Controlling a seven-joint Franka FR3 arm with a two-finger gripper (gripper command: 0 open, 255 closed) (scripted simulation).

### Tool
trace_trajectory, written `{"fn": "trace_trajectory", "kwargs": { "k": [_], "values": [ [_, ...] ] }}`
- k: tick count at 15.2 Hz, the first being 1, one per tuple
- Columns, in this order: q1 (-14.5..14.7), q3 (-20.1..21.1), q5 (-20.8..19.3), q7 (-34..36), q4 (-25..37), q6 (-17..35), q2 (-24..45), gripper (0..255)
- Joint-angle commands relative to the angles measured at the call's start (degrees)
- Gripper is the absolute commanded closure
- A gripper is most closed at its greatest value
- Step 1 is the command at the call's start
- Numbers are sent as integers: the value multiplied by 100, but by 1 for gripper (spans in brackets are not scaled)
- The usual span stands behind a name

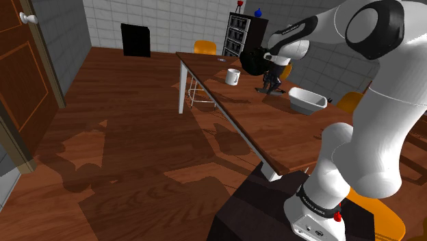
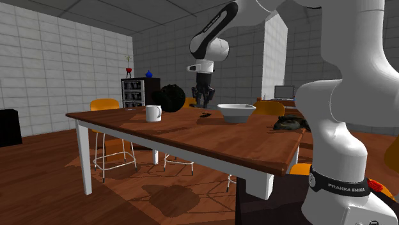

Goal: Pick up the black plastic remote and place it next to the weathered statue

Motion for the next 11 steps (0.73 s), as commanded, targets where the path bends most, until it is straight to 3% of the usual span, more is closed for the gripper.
{"fn": "trace_trajectory", "kwargs": {
  "k": [1,3,5,7,11],
  "values": [
    [93,-53,-211,148,75,-119,-174,255],
    [128,-62,-329,233,136,-205,-274,255],
    [152,-37,-1380,762,-158,-183,-1213,255],
    [-297,333,-2025,1004,-408,-242,-1831,255],
    [-1194,879,-2726,1045,-833,-384,-2609,255]
  ]
}}
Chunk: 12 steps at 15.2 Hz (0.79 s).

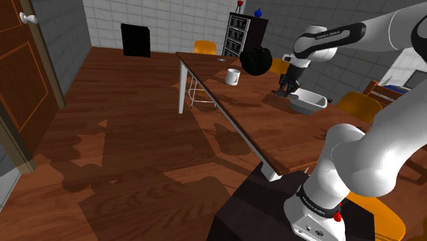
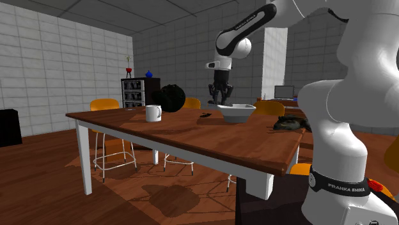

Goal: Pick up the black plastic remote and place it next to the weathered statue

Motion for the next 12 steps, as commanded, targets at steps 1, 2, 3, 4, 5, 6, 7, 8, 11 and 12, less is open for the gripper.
{"fn": "trace_trajectory", "kwargs": {
  "k": [1,2,3,4,5,6,7,8,11,12],
  "values": [
    [-462,279,-394,33,-238,-86,-434,255],
    [-641,349,-520,-1,-321,-130,-591,255],
    [-815,409,-637,-44,-399,-176,-740,255],
    [-981,459,-746,-95,-470,-223,-883,255],
    [-1140,497,-850,-153,-535,-272,-1020,255],
    [-1294,528,-946,-219,-594,-322,-1150,255],
    [-1443,551,-1038,-290,-646,-373,-1274,255],
    [-1587,566,-1124,-368,-692,-424,-1394,255],
    [-1731,474,-1259,-471,-845,-331,-1493,255],
    [-1714,420,-1274,-470,-895,-250,-1470,255]
  ]
}}
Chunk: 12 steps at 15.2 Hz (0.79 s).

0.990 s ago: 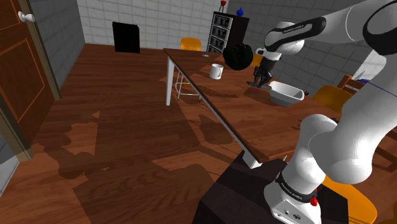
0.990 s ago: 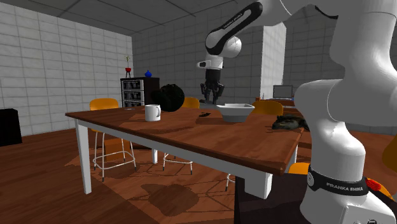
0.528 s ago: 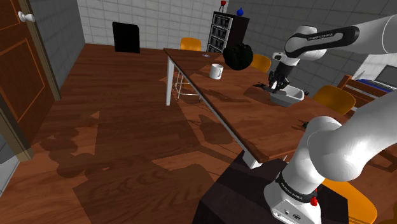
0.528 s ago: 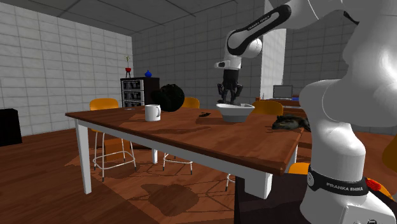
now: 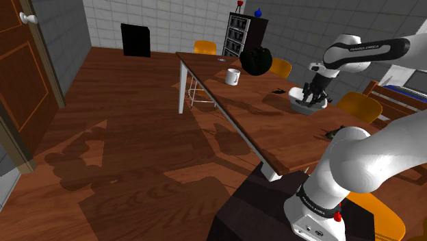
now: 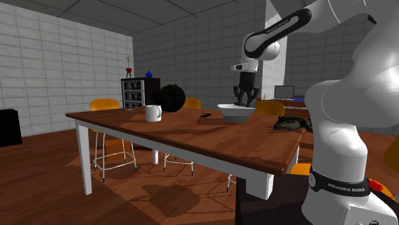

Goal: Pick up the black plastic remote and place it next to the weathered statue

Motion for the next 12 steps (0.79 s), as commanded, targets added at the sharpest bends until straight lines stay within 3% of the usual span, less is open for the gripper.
{"fn": "trace_trajectory", "kwargs": {
  "k": [1,12],
  "values": [
    [3,-104,-51,-16,-116,156,21,255],
    [365,-862,-175,-40,-586,1091,390,255]
  ]
}}
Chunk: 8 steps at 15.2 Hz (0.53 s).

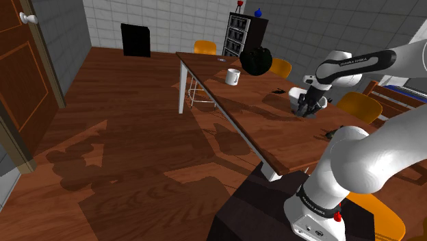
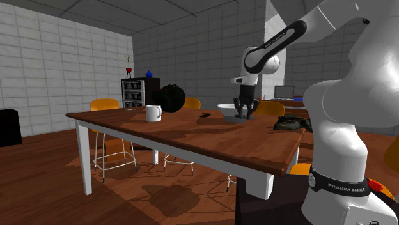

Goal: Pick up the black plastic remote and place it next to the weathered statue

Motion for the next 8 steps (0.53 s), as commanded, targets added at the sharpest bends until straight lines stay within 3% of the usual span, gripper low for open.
{"fn": "trace_trajectory", "kwargs": {
  "k": [1,8],
  "values": [
    [105,-178,-10,-20,-59,177,87,255],
    [605,-901,-23,-72,-276,821,412,255]
  ]
}}
